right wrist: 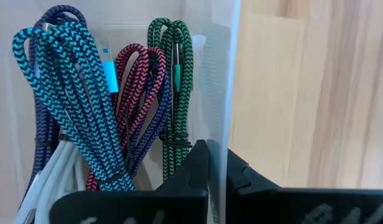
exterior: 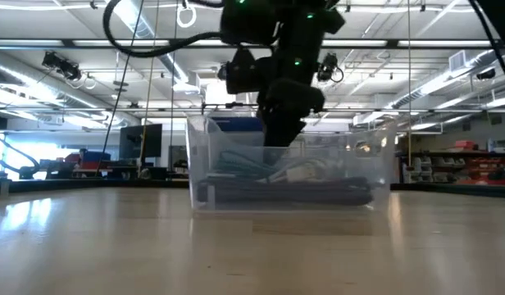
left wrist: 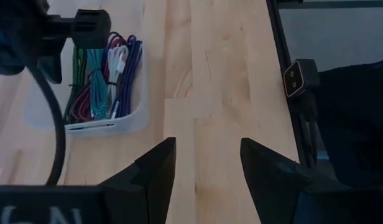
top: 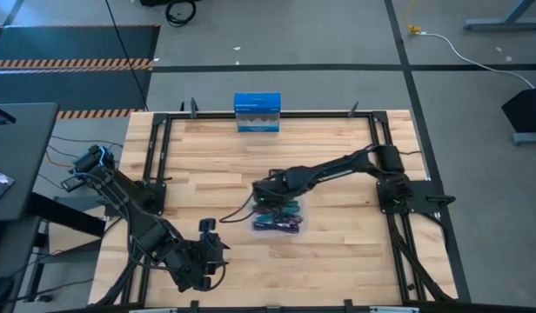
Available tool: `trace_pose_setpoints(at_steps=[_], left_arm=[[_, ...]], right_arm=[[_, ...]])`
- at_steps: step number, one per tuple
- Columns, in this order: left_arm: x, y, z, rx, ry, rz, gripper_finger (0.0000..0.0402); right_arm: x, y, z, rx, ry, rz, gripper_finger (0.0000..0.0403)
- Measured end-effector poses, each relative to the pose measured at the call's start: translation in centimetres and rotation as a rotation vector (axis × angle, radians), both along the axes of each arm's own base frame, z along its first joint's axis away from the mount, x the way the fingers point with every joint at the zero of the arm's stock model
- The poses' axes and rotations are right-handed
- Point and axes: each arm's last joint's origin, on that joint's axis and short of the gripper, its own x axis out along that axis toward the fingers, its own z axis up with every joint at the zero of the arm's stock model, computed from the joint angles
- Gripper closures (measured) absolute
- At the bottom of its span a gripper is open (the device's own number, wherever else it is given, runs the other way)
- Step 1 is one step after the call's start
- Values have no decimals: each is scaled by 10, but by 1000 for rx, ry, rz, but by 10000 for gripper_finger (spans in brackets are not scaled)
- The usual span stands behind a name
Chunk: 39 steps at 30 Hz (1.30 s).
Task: Pick and place USB-C Cables
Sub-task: Move the transparent bin to the center of the table
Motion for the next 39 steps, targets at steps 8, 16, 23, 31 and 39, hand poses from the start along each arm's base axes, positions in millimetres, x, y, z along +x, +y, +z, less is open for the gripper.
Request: trace_pose_setpoints(at_steps=[8, 16, 23, 31, 39], left_arm=[[-17, -9, -4, 15, 53, -13, 214], [-24, -14, -4, 5, 44, -2, 214], [-24, -14, -4, 15, 36, 6, 214], [-22, -12, -4, 22, 29, 21, 214], [-22, -12, -4, 21, 28, 21, 214]], right_arm=[[16, -30, -5, 20, 24, -12, 400], [14, -67, 1, 8, 2, -96, 400], [14, -74, 0, 9, 5, -80, 400], [16, -79, 1, 7, -21, -74, 400], [16, -79, 1, 12, -23, -88, 400]])
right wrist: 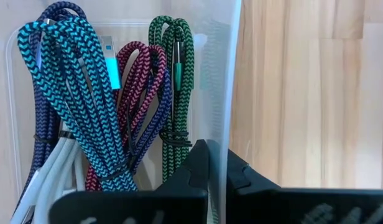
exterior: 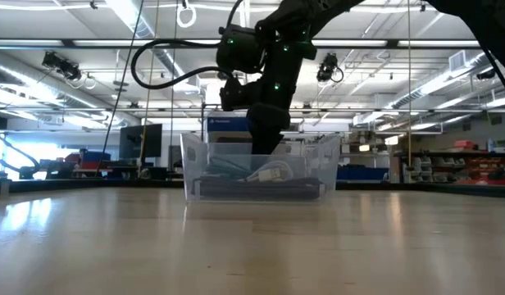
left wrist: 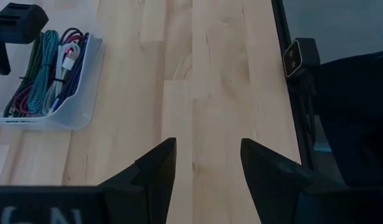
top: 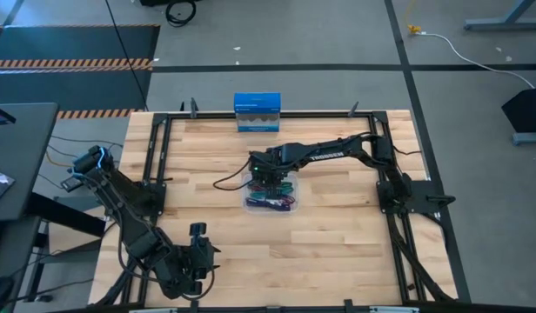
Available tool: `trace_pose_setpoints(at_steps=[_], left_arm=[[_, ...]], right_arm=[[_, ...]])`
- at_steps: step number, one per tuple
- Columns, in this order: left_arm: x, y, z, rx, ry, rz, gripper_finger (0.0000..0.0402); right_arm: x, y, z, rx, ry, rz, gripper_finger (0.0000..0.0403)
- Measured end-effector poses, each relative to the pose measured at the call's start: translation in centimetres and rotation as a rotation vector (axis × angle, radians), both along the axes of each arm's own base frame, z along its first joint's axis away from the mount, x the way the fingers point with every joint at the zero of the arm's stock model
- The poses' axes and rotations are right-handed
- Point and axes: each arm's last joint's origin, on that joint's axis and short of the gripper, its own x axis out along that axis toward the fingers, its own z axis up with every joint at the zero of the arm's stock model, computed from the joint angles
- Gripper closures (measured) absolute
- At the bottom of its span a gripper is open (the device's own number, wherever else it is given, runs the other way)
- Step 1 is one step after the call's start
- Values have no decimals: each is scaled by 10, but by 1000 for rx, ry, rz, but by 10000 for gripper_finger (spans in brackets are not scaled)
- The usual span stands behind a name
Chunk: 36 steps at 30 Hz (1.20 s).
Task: Pick and place USB-C Cables
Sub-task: Move the transparent bin to the center of the table
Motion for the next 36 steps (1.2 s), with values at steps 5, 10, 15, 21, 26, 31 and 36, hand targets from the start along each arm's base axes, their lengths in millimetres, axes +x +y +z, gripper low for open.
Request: trace_pose_setpoints(at_steps=[5, 10, 15, 21, 26, 31, 36], left_arm=[[0, 0, 0, 0, 0, 1, 214], [0, 0, 0, 0, 1, 0, 214], [0, 0, 0, -1, 0, 1, 214], [0, 0, 0, -1, 0, 1, 214], [0, 0, 0, -1, 0, 1, 214], [0, 0, 0, -1, 0, 1, 214], [0, 0, 0, 11, -9, 9, 214]], right_arm=[[1, 6, 0, 33, -3, 14, 399], [0, 9, 0, 45, -1, 9, 398], [0, 8, 0, 45, 0, 7, 398], [0, 8, 0, 43, -1, 7, 384], [0, 8, 0, 48, -2, -7, 352], [0, 8, 2, 51, -7, -11, 324], [-4, 11, 20, 80, -54, -12, 306]])
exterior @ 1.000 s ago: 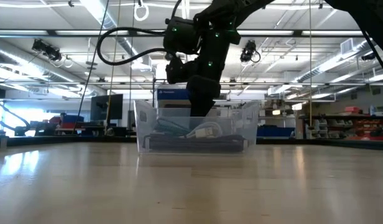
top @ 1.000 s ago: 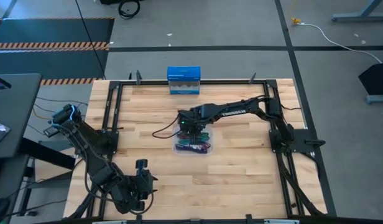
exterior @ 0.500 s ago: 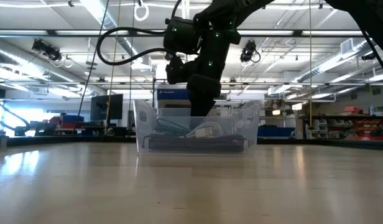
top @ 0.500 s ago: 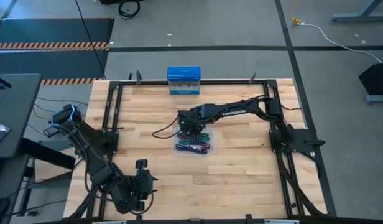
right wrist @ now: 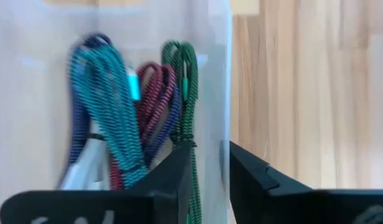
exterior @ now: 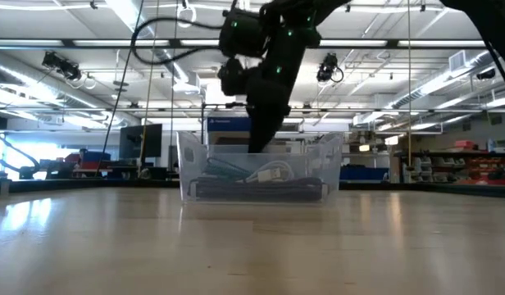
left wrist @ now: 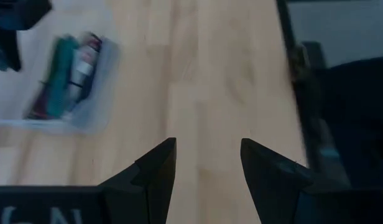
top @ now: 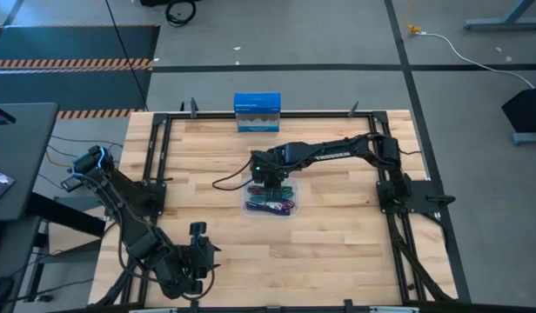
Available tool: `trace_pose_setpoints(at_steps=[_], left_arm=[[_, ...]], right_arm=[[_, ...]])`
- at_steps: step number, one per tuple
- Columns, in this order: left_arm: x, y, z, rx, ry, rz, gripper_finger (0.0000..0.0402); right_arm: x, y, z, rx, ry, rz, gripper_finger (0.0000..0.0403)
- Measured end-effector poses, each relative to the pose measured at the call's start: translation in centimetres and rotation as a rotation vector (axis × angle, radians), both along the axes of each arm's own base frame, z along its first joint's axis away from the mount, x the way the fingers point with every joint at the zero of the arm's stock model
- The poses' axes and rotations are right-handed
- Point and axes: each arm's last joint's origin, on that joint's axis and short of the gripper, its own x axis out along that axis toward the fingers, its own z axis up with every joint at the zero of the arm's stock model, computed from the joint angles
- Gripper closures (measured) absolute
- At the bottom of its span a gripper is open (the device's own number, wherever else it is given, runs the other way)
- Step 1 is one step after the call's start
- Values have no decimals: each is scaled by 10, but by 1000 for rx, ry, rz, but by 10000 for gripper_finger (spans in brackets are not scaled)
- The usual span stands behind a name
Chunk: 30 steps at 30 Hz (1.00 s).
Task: Pick and place USB-C Cables
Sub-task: Move the transparent bin to the center of the table, then return to Home Position
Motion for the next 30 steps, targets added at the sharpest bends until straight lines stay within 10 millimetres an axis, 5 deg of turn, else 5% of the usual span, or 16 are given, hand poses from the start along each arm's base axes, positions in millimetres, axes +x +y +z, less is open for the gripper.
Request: trace_pose_setpoints(at_steps=[8, 17, 21, 25, 30], left_arm=[[12, 19, -11, 161, -64, 90, 220], [53, 67, -24, 248, -18, 103, 269], [67, 93, -18, 214, -1, 90, 305], [75, 117, -10, 216, -18, 132, 366], [81, 135, 9, 228, -135, 136, 394]], right_arm=[[-32, 24, 68, 55, -85, -1, 300], [-87, 63, 135, -16, -191, -17, 301], [-111, 73, 137, -27, -201, -51, 301], [-132, 84, 117, -17, -194, -56, 302], [-152, 96, 101, 34, -413, -5, 302]])
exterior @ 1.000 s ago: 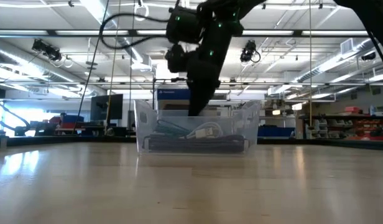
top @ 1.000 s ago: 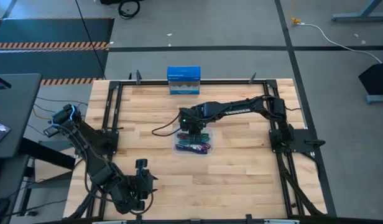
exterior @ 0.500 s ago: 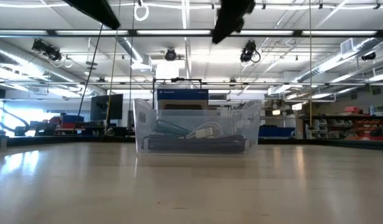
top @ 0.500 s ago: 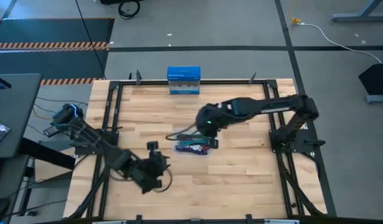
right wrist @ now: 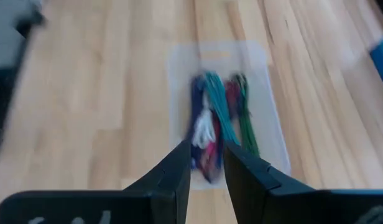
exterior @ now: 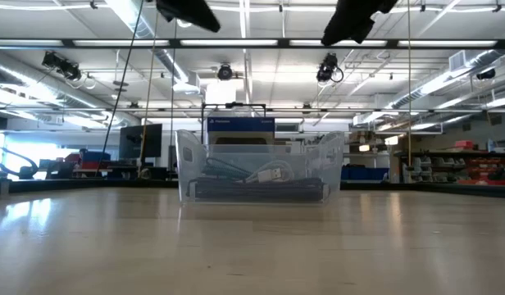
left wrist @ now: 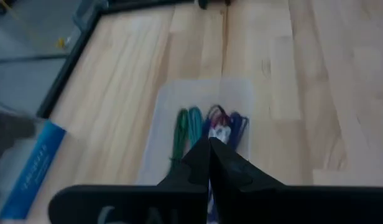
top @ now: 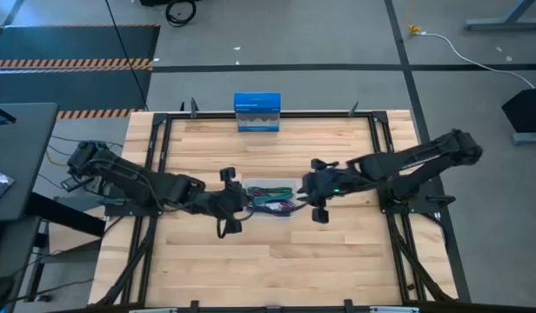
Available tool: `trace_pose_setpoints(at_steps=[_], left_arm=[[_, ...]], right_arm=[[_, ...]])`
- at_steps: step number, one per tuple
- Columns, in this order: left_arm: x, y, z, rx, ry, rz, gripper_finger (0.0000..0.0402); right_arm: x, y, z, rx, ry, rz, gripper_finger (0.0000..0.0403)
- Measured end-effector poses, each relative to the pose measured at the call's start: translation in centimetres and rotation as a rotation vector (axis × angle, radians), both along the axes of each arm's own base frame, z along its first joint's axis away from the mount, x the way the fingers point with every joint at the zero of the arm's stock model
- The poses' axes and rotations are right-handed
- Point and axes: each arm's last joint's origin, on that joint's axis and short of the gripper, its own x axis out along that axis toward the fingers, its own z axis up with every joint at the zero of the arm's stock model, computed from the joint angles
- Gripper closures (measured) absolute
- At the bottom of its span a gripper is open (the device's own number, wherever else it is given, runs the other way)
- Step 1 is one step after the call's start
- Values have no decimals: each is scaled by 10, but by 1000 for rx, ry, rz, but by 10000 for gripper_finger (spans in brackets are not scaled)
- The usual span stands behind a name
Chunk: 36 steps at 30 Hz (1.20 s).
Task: Pick and place USB-C Cables
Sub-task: Return to Home Position
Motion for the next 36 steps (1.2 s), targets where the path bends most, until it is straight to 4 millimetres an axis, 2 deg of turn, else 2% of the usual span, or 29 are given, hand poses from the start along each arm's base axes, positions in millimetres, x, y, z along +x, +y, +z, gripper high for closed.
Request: trace_pose_setpoints(at_steps=[4, 9, 12, 14, 16, 25, 36], left_arm=[[-3, 15, 9, -26, -137, -60, 398], [-24, 44, -4, -123, -353, -147, 399], [-43, 59, -14, -128, -470, -149, 400], [-57, 64, -22, -130, -528, -149, 400], [-69, 67, -32, -120, -581, -161, 400], [-120, 75, -83, -110, -757, -163, 401], [-153, 79, -124, -186, -728, -136, 401]], right_arm=[[-25, -2, -3, 5, -139, 6, 302], [-57, -11, -4, 13, -285, 2, 309], [-73, -15, -8, 10, -375, 20, 337], [-82, -17, -15, 10, -416, 26, 372], [-90, -19, -26, 9, -438, 28, 393], [-116, -28, -72, 24, -542, -12, 398], [-137, -37, -120, 120, -671, 11, 400]])
